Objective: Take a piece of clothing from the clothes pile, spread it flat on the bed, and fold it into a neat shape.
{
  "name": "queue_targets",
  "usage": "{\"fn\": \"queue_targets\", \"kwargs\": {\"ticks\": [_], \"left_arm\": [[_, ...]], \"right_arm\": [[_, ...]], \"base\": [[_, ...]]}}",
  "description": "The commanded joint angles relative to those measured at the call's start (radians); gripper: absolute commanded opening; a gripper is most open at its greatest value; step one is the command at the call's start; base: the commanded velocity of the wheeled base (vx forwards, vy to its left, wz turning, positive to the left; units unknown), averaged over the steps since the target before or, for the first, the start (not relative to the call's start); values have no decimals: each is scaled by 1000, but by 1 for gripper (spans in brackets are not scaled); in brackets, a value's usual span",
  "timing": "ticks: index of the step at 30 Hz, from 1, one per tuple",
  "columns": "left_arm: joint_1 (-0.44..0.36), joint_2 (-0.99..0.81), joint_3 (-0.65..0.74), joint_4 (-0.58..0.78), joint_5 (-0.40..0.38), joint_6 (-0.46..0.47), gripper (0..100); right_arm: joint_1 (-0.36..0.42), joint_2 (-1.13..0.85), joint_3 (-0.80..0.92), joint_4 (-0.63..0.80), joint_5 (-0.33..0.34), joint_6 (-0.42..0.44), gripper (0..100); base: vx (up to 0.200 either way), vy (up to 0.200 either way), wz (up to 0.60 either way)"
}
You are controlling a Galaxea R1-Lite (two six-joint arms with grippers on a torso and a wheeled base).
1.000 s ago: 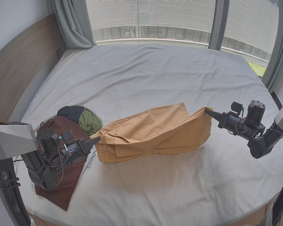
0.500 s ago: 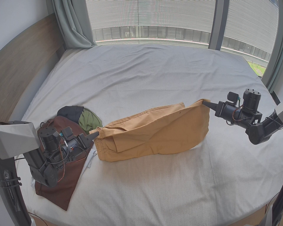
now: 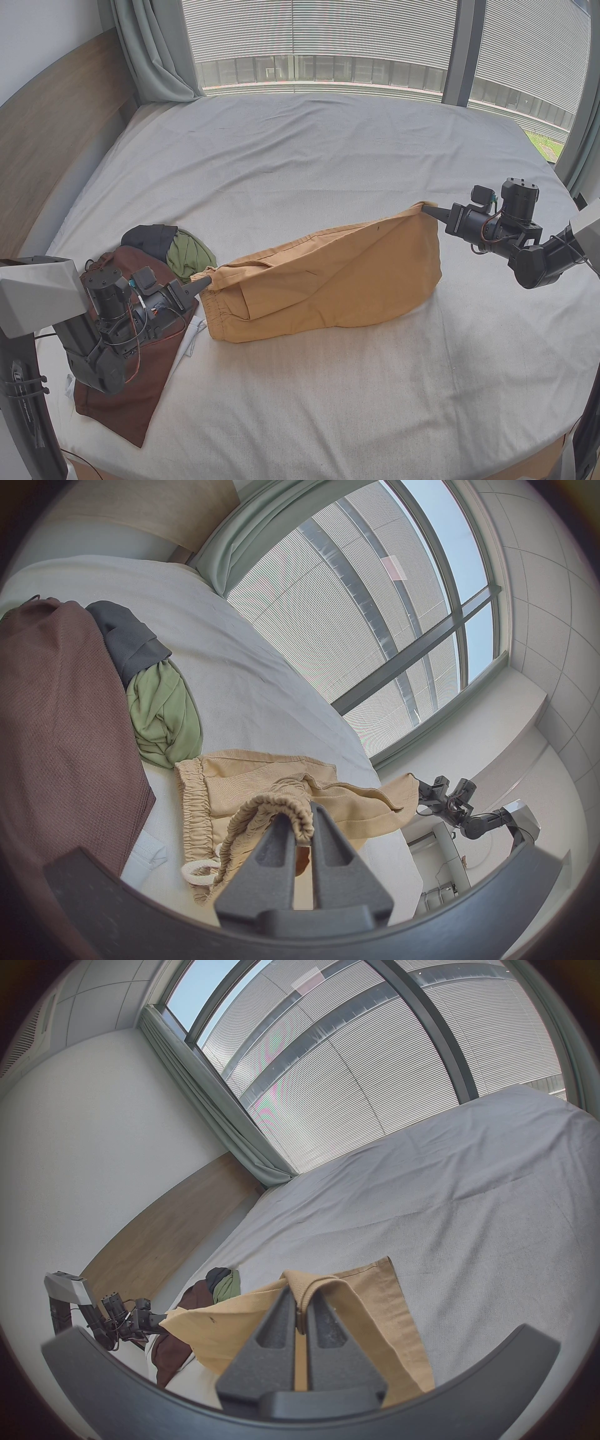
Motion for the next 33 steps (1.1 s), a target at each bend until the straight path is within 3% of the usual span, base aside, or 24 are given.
{"fn": "queue_targets", "kwargs": {"ticks": [1, 24, 33], "left_arm": [[1, 26, -17, 0, 0, 1, 0], [10, 167, -146, -2, 98, 4, 0], [26, 181, -164, -2, 100, 4, 0]], "right_arm": [[2, 62, -53, 4, -2, 0, 0], [13, 251, -294, 5, -47, 18, 0], [18, 314, -363, 2, -71, 18, 0]], "base": [[0, 0, 0], [0, 0, 0], [0, 0, 0]]}}
